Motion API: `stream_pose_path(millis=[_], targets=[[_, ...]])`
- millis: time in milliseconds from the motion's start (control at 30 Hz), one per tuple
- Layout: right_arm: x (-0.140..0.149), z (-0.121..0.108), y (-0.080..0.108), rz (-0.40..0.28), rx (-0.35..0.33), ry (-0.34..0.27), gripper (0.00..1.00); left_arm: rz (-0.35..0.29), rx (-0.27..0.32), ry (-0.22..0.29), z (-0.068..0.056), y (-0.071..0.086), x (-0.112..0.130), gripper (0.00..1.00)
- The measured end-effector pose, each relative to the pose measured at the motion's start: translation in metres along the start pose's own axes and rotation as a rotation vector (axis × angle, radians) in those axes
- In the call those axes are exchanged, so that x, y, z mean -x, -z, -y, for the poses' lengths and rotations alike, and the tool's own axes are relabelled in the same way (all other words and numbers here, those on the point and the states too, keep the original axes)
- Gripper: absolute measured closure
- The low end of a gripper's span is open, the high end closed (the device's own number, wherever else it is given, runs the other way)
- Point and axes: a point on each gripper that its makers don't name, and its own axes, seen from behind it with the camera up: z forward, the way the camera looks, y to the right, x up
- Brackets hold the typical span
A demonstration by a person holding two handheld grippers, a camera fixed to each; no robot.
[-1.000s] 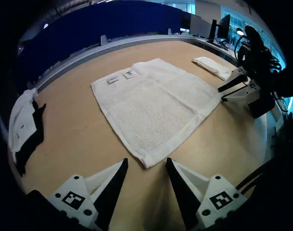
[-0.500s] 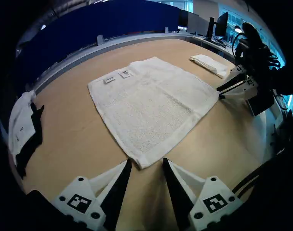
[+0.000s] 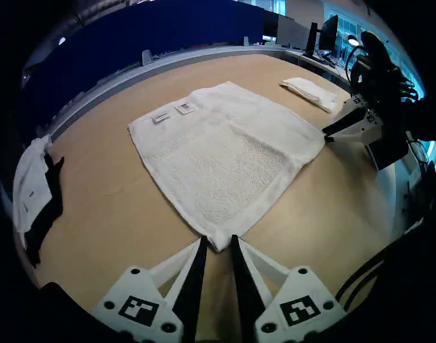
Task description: Fold towel
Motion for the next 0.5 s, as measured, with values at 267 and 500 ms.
stream_pose_path(millis=[267,500], targets=[[-0.0004,-0.0015,0.0026,-0.002,0.002,0.005,0.84,0.003,-0.016,0.001,0.0016,-0.0001,-0.0001,0.87],[-0.0054,-0.0014,0.0042,-0.017,-0.002,0.003,0.86,0.002,-0.026,0.012,0.0033,0.0032,-0.0011,0.92]])
